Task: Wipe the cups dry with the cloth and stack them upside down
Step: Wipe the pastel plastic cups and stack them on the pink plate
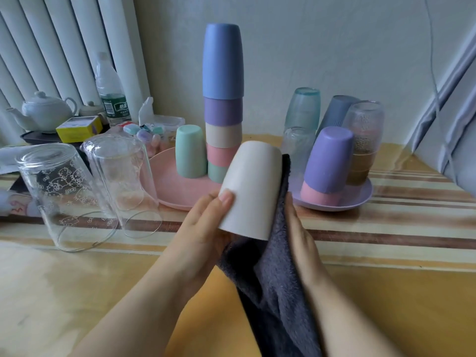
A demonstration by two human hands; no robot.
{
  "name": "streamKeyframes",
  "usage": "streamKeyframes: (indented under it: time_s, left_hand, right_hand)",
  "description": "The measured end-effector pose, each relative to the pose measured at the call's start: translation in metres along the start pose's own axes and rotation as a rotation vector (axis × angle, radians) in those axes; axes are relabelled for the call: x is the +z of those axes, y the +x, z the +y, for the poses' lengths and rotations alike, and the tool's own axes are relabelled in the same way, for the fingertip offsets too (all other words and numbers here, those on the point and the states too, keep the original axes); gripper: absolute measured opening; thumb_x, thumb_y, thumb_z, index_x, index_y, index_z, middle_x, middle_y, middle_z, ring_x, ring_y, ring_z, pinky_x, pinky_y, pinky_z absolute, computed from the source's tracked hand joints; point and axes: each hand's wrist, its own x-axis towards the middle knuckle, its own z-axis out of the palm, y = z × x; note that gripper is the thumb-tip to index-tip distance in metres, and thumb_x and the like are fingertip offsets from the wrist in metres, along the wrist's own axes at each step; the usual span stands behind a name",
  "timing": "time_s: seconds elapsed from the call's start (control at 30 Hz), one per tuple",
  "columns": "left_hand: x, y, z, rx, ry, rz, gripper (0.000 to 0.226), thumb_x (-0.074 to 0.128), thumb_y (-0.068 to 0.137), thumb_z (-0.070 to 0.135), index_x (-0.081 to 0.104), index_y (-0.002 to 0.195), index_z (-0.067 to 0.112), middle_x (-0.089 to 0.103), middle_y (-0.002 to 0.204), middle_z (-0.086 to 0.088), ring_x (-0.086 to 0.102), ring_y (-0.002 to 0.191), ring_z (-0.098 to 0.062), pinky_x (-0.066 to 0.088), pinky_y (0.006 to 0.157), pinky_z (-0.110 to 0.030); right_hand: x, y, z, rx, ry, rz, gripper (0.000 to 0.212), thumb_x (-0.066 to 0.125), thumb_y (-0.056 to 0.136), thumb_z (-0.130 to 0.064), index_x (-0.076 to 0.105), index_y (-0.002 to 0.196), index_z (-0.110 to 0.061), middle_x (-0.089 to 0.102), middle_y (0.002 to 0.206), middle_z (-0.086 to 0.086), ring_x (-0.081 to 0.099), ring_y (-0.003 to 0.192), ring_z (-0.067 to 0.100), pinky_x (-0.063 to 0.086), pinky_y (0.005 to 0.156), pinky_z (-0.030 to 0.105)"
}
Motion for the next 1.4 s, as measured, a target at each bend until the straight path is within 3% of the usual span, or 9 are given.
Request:
streamKeyframes:
  time_s: [0.13, 0.37, 0.53, 0.7, 0.83, 0.93, 1.07, 1.2, 1.4]
  left_hand:
    - [0.003, 0.001, 0.001, 0.119, 0.168, 0.077, 0.044, 0.069, 0.075, 0.054, 0.065, 0.11, 0.027, 0.072, 0.108, 0.003, 0.065, 0.1, -0.011, 0.05, 0.093, -0.036]
    - [0.013, -0.01, 0.001, 0.212, 0.41, 0.189, 0.049, 0.059, 0.076, 0.066, 0.05, 0.111, 0.034, 0.064, 0.107, 0.017, 0.059, 0.093, 0.013, 0.045, 0.074, -0.01]
    - [0.007, -0.006, 0.0, 0.182, 0.541, 0.07, 0.05, 0.068, 0.069, 0.059, 0.055, 0.112, 0.038, 0.068, 0.102, 0.023, 0.064, 0.096, 0.006, 0.048, 0.077, -0.017]
    - [0.007, -0.01, 0.005, 0.044, 0.441, -0.171, 0.04, 0.066, 0.077, 0.05, 0.061, 0.116, 0.041, 0.07, 0.113, 0.016, 0.066, 0.106, -0.003, 0.054, 0.083, -0.022]
    - [0.007, -0.013, 0.003, -0.044, 0.217, -0.195, 0.03, 0.068, 0.074, 0.046, 0.074, 0.103, 0.039, 0.072, 0.113, 0.007, 0.067, 0.106, -0.009, 0.055, 0.088, -0.023]
    - [0.005, -0.01, 0.001, -0.071, 0.088, -0.191, 0.066, 0.081, 0.061, 0.058, 0.069, 0.116, 0.024, 0.069, 0.123, -0.002, 0.063, 0.115, -0.016, 0.053, 0.095, -0.029]
    - [0.002, -0.006, 0.003, 0.017, -0.006, -0.224, 0.066, 0.081, 0.055, 0.064, 0.072, 0.112, 0.032, 0.066, 0.126, -0.003, 0.061, 0.118, -0.016, 0.05, 0.1, -0.032]
    - [-0.006, 0.002, 0.01, 0.13, 0.06, -0.029, 0.056, 0.076, 0.066, 0.052, 0.072, 0.113, 0.023, 0.069, 0.12, -0.008, 0.062, 0.112, -0.022, 0.047, 0.097, -0.04]
    - [0.008, -0.004, 0.007, 0.371, 0.41, 0.236, 0.019, 0.054, 0.094, 0.034, 0.063, 0.109, 0.025, 0.074, 0.089, 0.015, 0.065, 0.08, 0.007, 0.049, 0.059, -0.009]
  right_hand:
    - [-0.001, 0.006, 0.011, -0.131, -0.026, -0.031, 0.068, 0.06, 0.082, -0.038, 0.035, 0.143, -0.02, 0.048, 0.141, 0.004, 0.043, 0.132, 0.016, 0.03, 0.113, 0.036]
    - [0.009, 0.009, 0.016, -0.225, -0.119, 0.12, 0.06, 0.037, 0.088, -0.04, 0.022, 0.146, -0.032, 0.027, 0.148, -0.024, 0.024, 0.131, -0.018, 0.021, 0.102, 0.0]
    - [0.011, 0.012, 0.02, -0.243, -0.177, 0.2, 0.055, 0.032, 0.089, -0.043, 0.02, 0.143, -0.038, 0.022, 0.15, -0.024, 0.018, 0.134, -0.015, 0.016, 0.111, 0.008]
    - [-0.005, 0.012, 0.003, -0.185, -0.078, 0.278, 0.028, 0.027, 0.099, -0.026, 0.029, 0.126, -0.036, 0.031, 0.114, -0.04, 0.032, 0.091, -0.042, 0.023, 0.08, -0.012]
    - [-0.013, 0.011, 0.0, -0.137, 0.072, 0.272, 0.028, 0.029, 0.099, -0.016, 0.033, 0.123, -0.029, 0.029, 0.123, -0.03, 0.035, 0.11, -0.019, 0.024, 0.093, -0.003]
    - [-0.01, 0.009, -0.004, -0.051, 0.186, 0.252, 0.024, 0.032, 0.097, -0.014, 0.04, 0.115, -0.028, 0.034, 0.124, -0.018, 0.034, 0.116, -0.005, 0.024, 0.101, 0.008]
    - [-0.002, 0.007, -0.003, -0.02, 0.135, 0.133, 0.015, 0.042, 0.091, -0.019, 0.051, 0.081, -0.025, 0.065, 0.071, -0.029, 0.057, 0.066, -0.019, 0.042, 0.064, -0.003]
    - [0.002, 0.009, 0.009, -0.002, -0.009, 0.067, 0.032, 0.027, 0.098, -0.029, 0.038, 0.129, -0.031, 0.042, 0.12, -0.035, 0.04, 0.102, -0.029, 0.029, 0.08, -0.01]
    - [0.0, 0.012, 0.009, -0.013, -0.124, 0.186, 0.041, 0.033, 0.097, -0.034, 0.035, 0.139, -0.035, 0.037, 0.119, -0.036, 0.034, 0.104, -0.025, 0.019, 0.073, -0.015]
